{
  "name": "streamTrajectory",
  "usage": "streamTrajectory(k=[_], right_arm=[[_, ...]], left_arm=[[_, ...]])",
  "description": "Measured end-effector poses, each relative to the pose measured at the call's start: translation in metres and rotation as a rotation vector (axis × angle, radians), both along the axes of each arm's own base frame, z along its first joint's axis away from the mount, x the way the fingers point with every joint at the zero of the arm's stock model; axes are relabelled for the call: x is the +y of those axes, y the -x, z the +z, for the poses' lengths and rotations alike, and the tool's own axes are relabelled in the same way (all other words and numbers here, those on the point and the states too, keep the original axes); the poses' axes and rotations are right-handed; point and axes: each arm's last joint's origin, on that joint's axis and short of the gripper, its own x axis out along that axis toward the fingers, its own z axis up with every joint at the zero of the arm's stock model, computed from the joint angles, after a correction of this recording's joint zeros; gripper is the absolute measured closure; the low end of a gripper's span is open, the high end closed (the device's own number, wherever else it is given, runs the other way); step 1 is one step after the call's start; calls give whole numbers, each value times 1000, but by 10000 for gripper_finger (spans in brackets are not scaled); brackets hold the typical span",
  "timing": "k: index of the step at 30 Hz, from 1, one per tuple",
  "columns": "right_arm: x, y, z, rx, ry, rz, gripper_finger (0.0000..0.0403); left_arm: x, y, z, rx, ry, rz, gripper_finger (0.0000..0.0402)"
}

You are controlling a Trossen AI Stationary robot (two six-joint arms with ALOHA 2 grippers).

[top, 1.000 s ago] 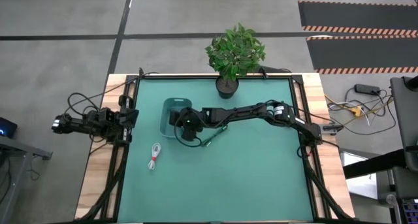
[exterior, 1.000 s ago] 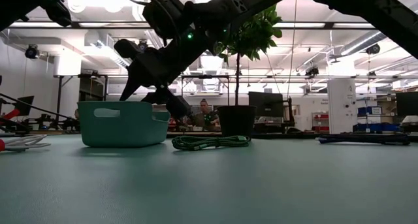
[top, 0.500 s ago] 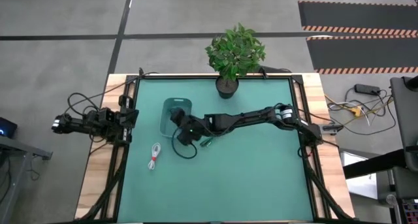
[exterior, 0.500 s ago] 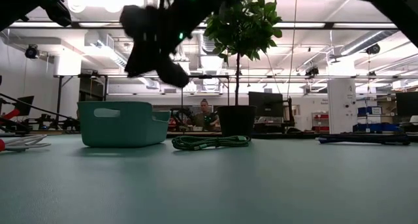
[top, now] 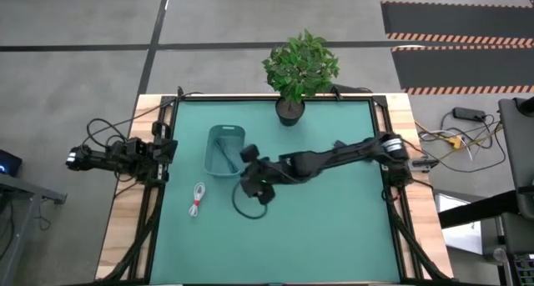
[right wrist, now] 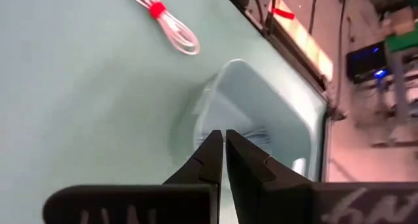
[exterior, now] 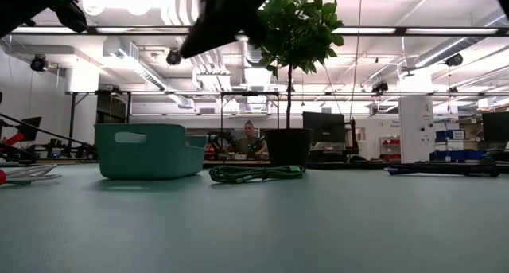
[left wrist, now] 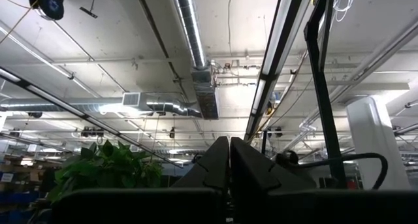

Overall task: Pick and place USB-C Cables
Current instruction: Put the white charger cable into the green bin

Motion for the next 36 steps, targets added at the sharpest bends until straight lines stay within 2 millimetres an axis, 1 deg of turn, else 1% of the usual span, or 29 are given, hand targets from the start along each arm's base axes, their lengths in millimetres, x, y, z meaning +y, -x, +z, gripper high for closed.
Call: streamTrajectory(k=[3,7,10,12,17,21,24,28,36], right_arm=[[4,22,0,-30,-72,-37,392],[5,52,-11,-77,-177,-71,392],[7,74,-20,-176,-231,-73,392],[9,88,-25,-263,-253,-58,392],[6,119,-39,-468,-307,-32,392],[1,143,-48,-580,-343,-24,392],[-3,159,-54,-623,-356,-19,392],[-7,179,-53,-668,-374,-10,392],[-16,218,-37,-752,-326,48,392]], left_arm=[[0,-1,-1,11,-1,-1,401],[-1,-4,-2,34,-4,-2,401],[-1,-8,-4,60,1,-9,401],[-2,-10,-5,75,40,-42,401],[-2,-15,-7,106,70,-55,401],[-2,-17,-8,124,85,-31,401],[-2,-18,-10,140,87,-25,401],[-2,-22,-12,169,92,-31,401],[-4,-29,-18,221,177,-91,401]])
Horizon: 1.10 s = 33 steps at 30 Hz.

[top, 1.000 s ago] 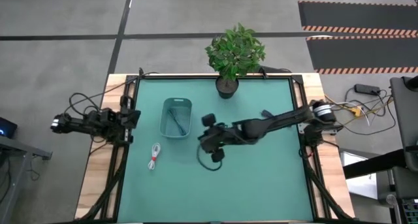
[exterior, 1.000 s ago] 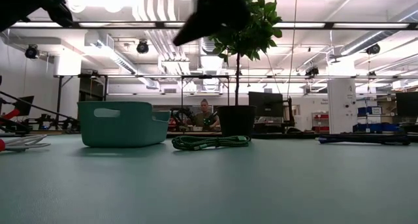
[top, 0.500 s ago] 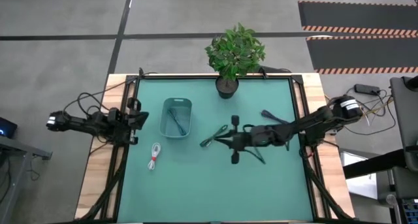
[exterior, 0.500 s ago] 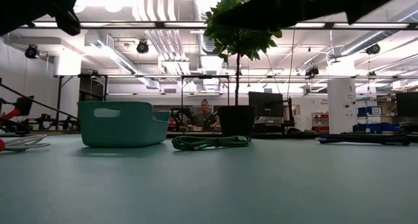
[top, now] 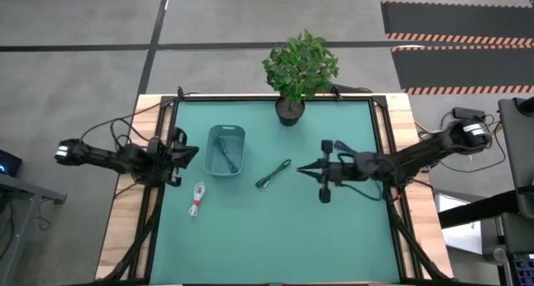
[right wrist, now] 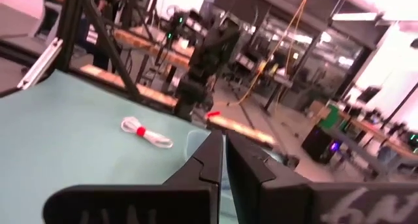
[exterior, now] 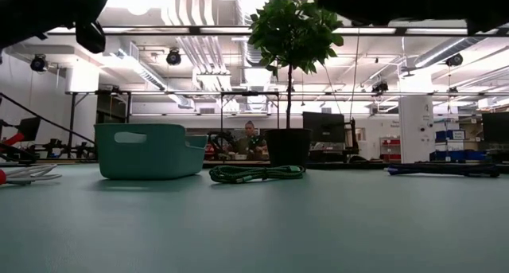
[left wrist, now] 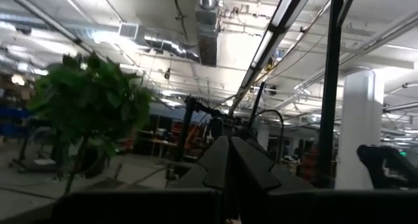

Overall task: Pick and place USB-C Cables
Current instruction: Put the white charger cable into the green bin

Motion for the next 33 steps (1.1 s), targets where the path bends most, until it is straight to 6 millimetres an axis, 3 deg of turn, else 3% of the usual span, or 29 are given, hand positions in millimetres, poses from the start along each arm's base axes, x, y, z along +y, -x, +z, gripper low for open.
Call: streamTrajectory(k=[15,22,33], right_arm=[[-30,52,-5,-100,18,-44,392],[-33,62,-1,-149,45,-32,392],[-34,68,0,-169,52,-34,392]], left_arm=[[-2,-14,-6,30,167,-52,401],[-3,-25,-6,26,190,-29,401],[-10,-66,20,63,328,-93,401]])
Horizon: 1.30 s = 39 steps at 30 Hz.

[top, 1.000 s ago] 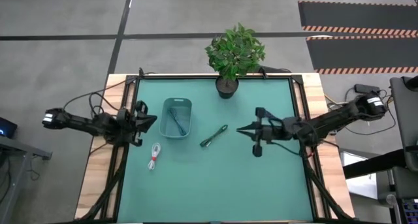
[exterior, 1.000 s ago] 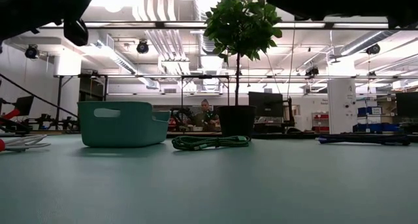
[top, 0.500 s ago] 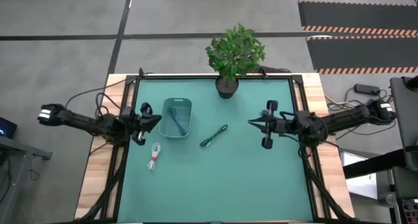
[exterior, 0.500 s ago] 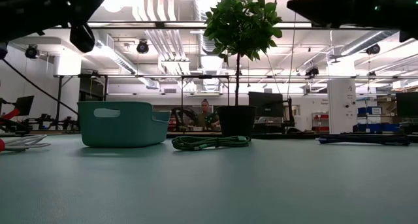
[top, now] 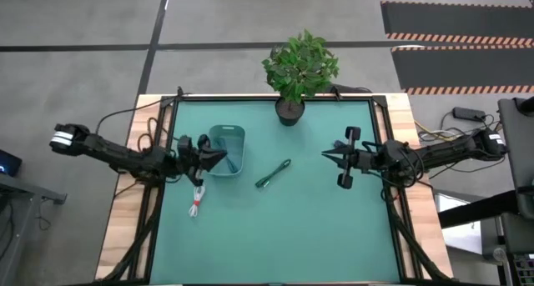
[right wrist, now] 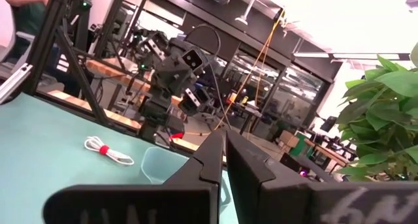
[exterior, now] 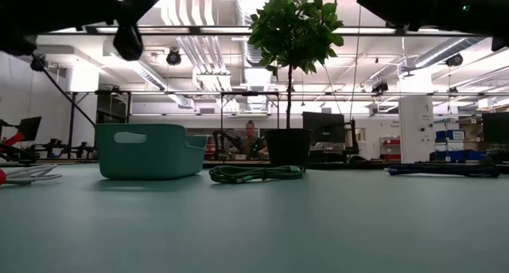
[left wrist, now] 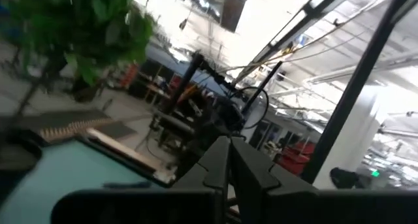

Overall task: Pick and place USB-C Cables
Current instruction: Put the white charger cable into the green bin

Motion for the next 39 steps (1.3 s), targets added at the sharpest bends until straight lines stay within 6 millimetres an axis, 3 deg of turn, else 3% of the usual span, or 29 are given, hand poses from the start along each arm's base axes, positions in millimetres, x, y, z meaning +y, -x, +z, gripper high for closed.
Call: streamTrajectory(k=[9,22,25,29,32,35,39], right_arm=[[0,1,1,-4,8,-10,392],[-1,4,5,-23,79,-27,392],[-1,6,6,-35,91,-31,392],[-1,7,7,-39,118,-39,392],[-1,7,7,-39,128,-42,392],[-1,7,7,-38,139,-45,392],[-1,7,8,-39,147,-47,392]], left_arm=[[-22,-35,37,9,9,-77,401],[-41,-78,70,455,90,-29,401],[-42,-78,70,623,180,-14,401],[-45,-71,56,928,372,37,401],[-54,-63,52,1130,525,-20,401],[-66,-55,53,1290,620,-96,401],[-72,-40,47,1455,731,-66,401]])
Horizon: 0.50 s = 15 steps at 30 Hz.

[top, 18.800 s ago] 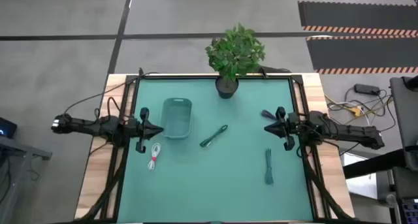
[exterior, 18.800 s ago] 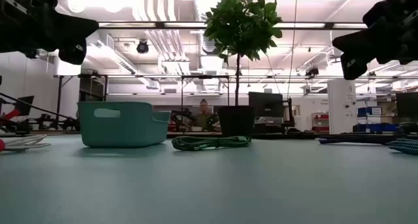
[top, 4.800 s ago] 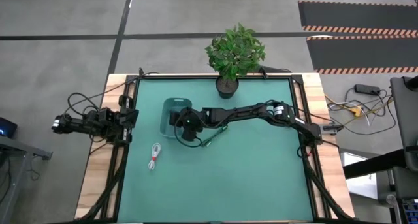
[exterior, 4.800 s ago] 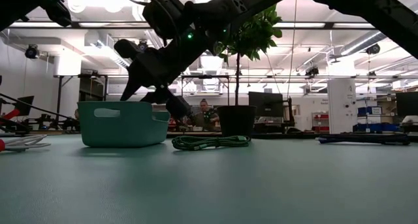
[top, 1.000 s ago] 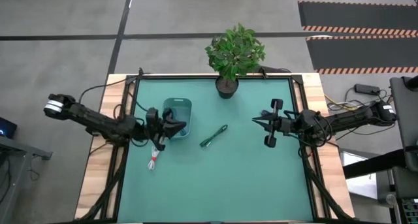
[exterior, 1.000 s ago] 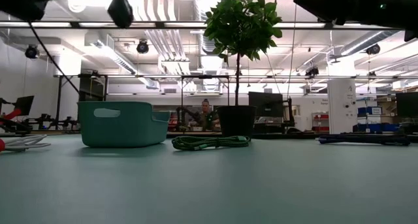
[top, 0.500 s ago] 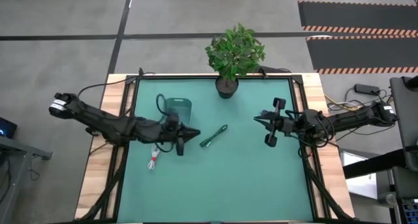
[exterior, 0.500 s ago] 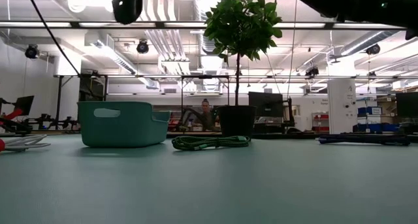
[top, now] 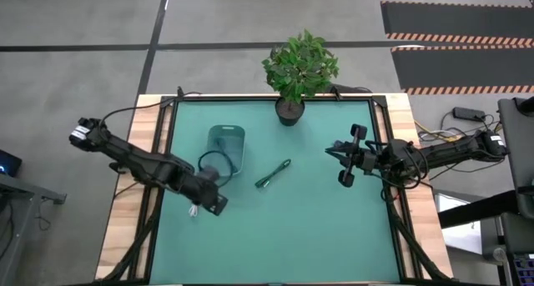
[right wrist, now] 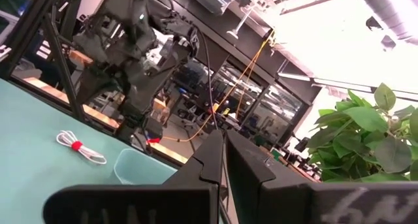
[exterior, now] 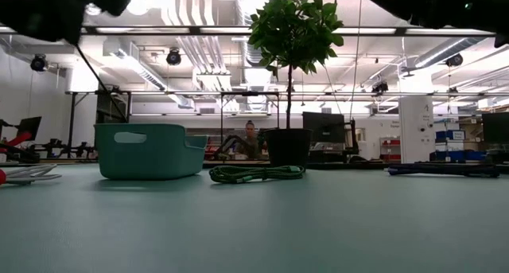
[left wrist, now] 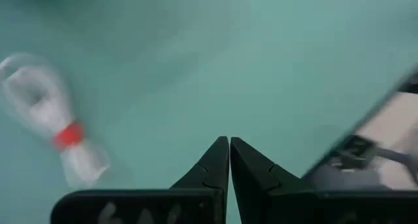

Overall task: Pick and place USB-C Cables
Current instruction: Put the white charger cable into the green bin

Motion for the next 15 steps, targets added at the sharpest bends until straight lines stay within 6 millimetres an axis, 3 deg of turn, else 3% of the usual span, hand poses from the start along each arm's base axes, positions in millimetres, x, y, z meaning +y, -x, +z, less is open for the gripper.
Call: streamTrajectory(k=[4,15], right_arm=[[0,0,0,-1,0,0,392],[0,0,0,3,0,0,392]], left_arm=[[-1,12,-15,149,26,40,401],[6,28,-60,301,-29,73,394]])
